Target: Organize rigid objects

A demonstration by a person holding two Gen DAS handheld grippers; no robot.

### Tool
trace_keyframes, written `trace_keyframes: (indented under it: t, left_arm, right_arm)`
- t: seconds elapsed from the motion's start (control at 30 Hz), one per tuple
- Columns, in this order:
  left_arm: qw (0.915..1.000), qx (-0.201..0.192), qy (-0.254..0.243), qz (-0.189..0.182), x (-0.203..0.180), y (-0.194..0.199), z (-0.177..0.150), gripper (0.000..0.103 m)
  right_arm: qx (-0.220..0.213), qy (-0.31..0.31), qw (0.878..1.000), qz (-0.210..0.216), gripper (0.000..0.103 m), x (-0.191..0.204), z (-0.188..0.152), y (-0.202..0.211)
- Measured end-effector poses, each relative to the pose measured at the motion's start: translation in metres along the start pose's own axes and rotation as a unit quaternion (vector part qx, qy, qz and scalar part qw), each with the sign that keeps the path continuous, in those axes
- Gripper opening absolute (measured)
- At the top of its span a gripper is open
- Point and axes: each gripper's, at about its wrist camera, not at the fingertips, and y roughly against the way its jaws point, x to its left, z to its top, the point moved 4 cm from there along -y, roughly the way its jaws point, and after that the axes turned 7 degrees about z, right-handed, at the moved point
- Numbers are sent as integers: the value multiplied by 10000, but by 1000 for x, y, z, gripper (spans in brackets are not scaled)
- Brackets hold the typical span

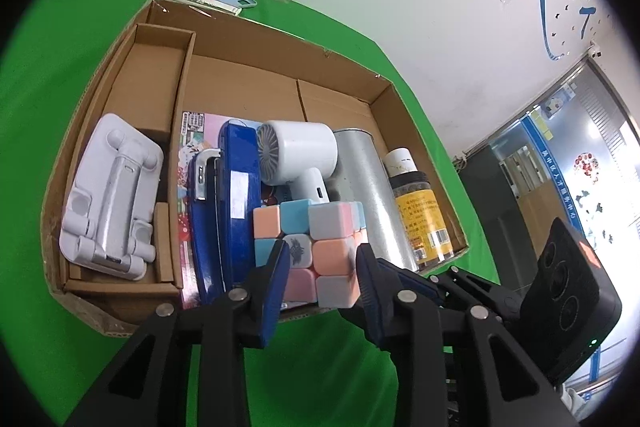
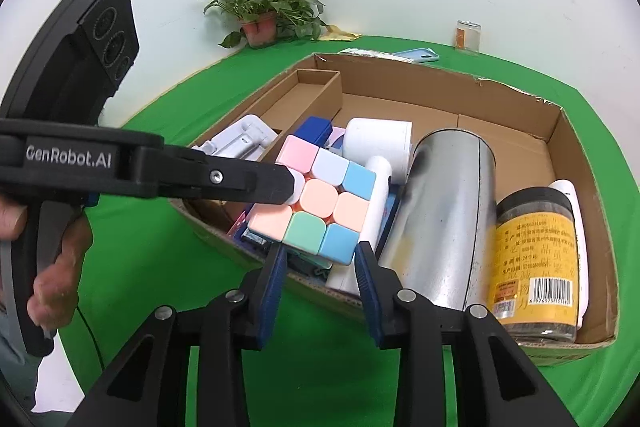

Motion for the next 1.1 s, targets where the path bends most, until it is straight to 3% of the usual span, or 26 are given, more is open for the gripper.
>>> trace_keyframes:
  t: [0.2, 0.43, 0.47, 0.53, 0.6, 0.67, 0.77, 0.83, 0.87, 0.97, 1.1]
  left_arm:
    - [9974, -54, -486, 520, -15, -1, -11, 33]
    - [9980, -120, -495, 362, -8, 8, -15, 33]
    - [9976, -290, -506, 383, -8, 15, -14, 33]
    - [9947, -693, -636, 426, -9, 33, -14, 34]
    - [9886, -1139, -767, 618, -9, 53, -16, 48]
    - [9739, -1860, -785, 1041, -7, 81, -20, 86]
    - [9435, -2649, -897, 1779, -8, 112, -30, 88]
    - [9254, -2754, -952, 2422, -7, 118, -39, 88]
    - [9210, -2684, -906, 2675, -6, 117, -45, 88]
    - [9239, -2430, -750, 2858, -2, 106, -61, 88]
    - [9247, -2374, -495, 2934, -7, 99, -86, 88]
  right_arm:
    - [263, -535, 9981, 151, 31, -7, -5, -7]
    - [222, -512, 9983, 188, 32, -6, -10, -7]
    - [180, -470, 9987, 117, 37, -5, -11, -4]
    - [-21, -297, 9995, -65, 57, -2, -12, 8]
    - [-368, -129, 9988, -312, 91, 2, -14, 25]
    - [-677, 19, 9957, -636, 102, 5, -16, 38]
    - [-835, 168, 9909, -1042, 102, 13, -22, 49]
    - [-824, 154, 9875, -1334, 102, 16, -26, 53]
    - [-802, 86, 9865, -1423, 102, 17, -29, 55]
    - [-719, -168, 9850, -1558, 102, 16, -36, 60]
    - [-699, -474, 9816, -1713, 102, 8, -51, 71]
